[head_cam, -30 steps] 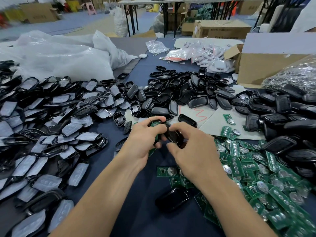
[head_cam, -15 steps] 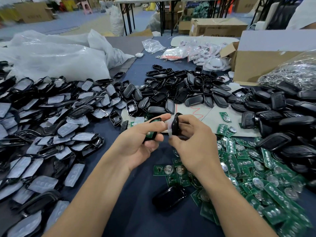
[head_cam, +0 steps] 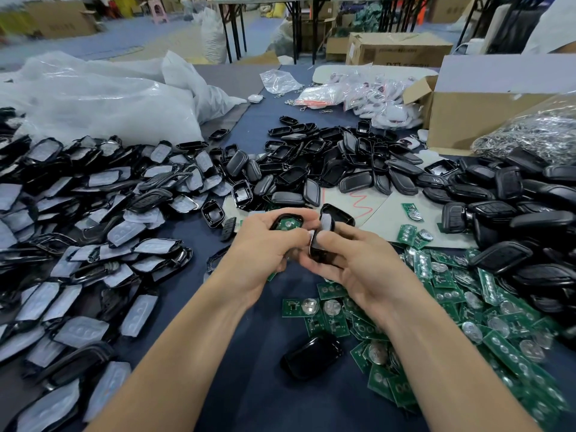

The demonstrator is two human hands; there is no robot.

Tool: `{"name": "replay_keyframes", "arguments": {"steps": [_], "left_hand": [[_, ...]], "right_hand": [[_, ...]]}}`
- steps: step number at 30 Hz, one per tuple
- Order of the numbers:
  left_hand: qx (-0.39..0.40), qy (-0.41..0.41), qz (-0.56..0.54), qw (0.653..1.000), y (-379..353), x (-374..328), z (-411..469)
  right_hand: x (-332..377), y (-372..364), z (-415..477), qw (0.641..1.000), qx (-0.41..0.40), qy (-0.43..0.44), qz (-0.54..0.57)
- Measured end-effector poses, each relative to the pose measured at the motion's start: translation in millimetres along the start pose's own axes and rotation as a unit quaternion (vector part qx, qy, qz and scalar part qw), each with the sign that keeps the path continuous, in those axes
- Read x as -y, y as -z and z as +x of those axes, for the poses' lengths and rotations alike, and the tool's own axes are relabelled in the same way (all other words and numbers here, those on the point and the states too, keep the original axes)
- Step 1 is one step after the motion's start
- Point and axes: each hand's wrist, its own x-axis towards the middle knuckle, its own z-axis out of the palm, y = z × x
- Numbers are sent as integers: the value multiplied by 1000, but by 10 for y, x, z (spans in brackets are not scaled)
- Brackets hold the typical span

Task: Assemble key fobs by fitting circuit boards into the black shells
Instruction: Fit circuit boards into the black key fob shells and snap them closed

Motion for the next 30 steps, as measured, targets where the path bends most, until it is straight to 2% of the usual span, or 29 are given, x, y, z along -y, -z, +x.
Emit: {"name": "replay_keyframes", "arguments": {"steps": [5, 12, 16, 19, 26, 30], "left_hand": [[-76, -31, -40, 996, 57, 4, 45], [-35, -8, 1, 999, 7, 22, 30], [-45, 4, 16, 999, 35, 44, 36], [-23, 14, 33, 999, 29, 37, 32], [-36, 10, 14, 999, 51, 32, 56], [-40, 9, -14, 999, 45, 39, 61]], "right_hand": [[14, 15, 19, 1000, -22, -14, -12], [17, 80, 22, 992, 38, 11, -120], [15, 114, 27, 988, 59, 4, -140], [30, 128, 22, 986, 68, -8, -150], [45, 69, 9, 988, -23, 14, -155], [64, 32, -11, 989, -47, 6, -141]]}}
